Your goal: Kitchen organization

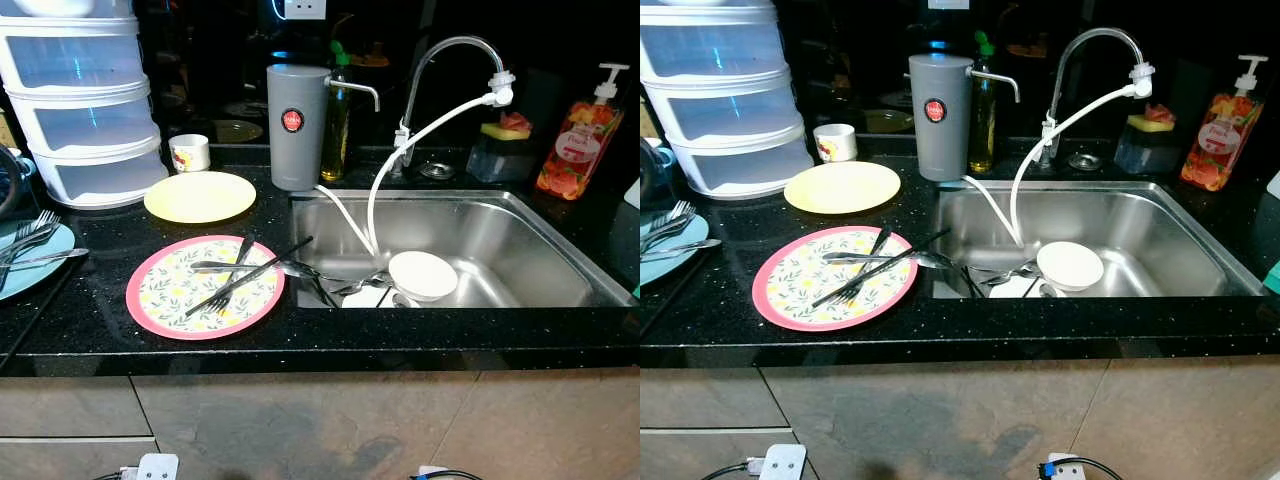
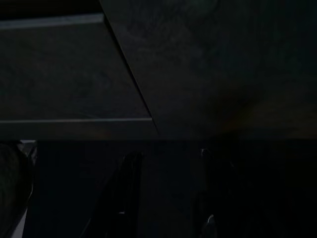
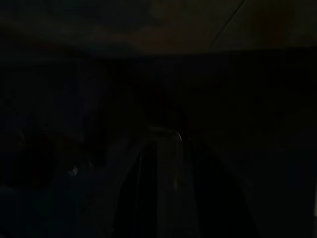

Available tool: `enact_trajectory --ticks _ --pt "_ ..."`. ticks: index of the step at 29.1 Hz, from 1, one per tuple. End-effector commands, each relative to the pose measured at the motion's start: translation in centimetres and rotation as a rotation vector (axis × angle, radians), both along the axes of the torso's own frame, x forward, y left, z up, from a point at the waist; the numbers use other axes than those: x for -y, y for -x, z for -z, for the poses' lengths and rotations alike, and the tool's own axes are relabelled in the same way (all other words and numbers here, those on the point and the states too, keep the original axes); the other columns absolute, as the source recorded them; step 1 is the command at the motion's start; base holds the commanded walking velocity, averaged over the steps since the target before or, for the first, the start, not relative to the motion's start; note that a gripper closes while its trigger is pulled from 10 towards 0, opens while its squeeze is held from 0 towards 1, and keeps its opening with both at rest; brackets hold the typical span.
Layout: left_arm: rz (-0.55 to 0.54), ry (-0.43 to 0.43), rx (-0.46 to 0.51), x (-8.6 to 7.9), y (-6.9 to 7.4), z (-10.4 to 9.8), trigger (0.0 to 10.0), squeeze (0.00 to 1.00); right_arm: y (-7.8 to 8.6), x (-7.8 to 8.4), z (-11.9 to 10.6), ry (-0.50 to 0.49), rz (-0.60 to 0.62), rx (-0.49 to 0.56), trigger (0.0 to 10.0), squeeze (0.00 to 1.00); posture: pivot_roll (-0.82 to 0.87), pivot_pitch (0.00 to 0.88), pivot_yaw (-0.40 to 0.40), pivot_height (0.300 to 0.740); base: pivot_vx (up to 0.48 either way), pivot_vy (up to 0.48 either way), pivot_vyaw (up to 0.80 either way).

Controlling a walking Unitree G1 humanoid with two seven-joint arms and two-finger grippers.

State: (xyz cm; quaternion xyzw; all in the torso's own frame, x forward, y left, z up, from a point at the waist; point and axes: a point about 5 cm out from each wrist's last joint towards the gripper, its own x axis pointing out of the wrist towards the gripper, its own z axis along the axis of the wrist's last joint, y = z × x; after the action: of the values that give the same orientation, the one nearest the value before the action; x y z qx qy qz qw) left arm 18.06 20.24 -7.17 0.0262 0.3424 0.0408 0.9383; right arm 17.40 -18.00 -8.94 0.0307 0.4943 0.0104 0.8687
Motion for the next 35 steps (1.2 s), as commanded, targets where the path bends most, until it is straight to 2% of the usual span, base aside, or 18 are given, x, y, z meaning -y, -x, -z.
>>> enact_trajectory --ticks 1,13,17,18,20,23,25,28,30,35 --pt "0.009 -0.017 -0.012 -0.2 0.1 0.1 10.0 0.00 0.6 0.1 0.3 0.018 -0.012 -0.034 10.0 0.00 0.05 0.001 -0.031 0.740 0.000 0.000 0.00" --pt "0.058 -0.004 -0.026 0.3 0.4 0.3 10.0 0.00 0.3 0.6 0.1 0.040 0.018 -0.009 10.0 0.00 0.05 0.019 -0.029 0.740 0.000 0.000 0.00" --pt "0.042 -0.008 -0.008 0.2 0.5 0.2 10.0 0.00 -0.1 0.4 -0.1 0.021 0.022 0.025 10.0 0.00 0.06 0.004 -0.037 0.740 0.000 0.000 0.00" --pt "0.022 -0.025 -0.028 -0.2 1.1 0.4 10.0 0.00 0.0 0.4 -0.1 0.040 0.011 0.033 10.0 0.00 0.06 0.034 -0.029 0.740 0.000 0.000 0.00" --pt "0.048 -0.019 -0.035 -0.2 1.4 0.6 10.0 0.00 -0.2 0.3 -0.2 0.016 0.002 0.036 10.0 0.00 0.06 0.030 -0.039 0.740 0.000 0.000 0.00" --pt "0.037 -0.021 -0.020 -0.3 1.2 0.4 10.0 0.00 -0.5 0.3 -0.3 0.040 -0.003 0.045 10.0 0.00 0.06 0.036 -0.038 0.740 0.000 0.000 0.00" --pt "0.027 -0.023 -0.017 -0.5 1.3 0.4 10.0 0.00 -0.5 0.2 -0.3 0.026 -0.010 0.050 10.0 0.00 0.06 0.006 -0.032 0.740 0.000 0.000 0.00" --pt "0.042 -0.041 -0.053 -0.7 1.6 0.6 10.0 0.00 -0.3 0.3 -0.2 0.037 -0.014 0.040 10.0 0.00 0.06 0.020 -0.009 0.740 0.000 0.000 0.00" --pt "0.074 -0.039 -0.057 -0.7 1.6 0.6 10.0 0.00 -0.1 0.2 -0.1 0.019 -0.003 0.032 10.0 0.00 0.07 0.006 -0.015 0.740 0.000 0.000 0.00" --pt "0.030 -0.039 -0.026 -0.8 0.8 0.2 10.0 0.00 0.4 0.2 0.1 0.023 -0.012 0.022 10.0 0.00 0.08 0.011 -0.014 0.740 0.000 0.000 0.00"
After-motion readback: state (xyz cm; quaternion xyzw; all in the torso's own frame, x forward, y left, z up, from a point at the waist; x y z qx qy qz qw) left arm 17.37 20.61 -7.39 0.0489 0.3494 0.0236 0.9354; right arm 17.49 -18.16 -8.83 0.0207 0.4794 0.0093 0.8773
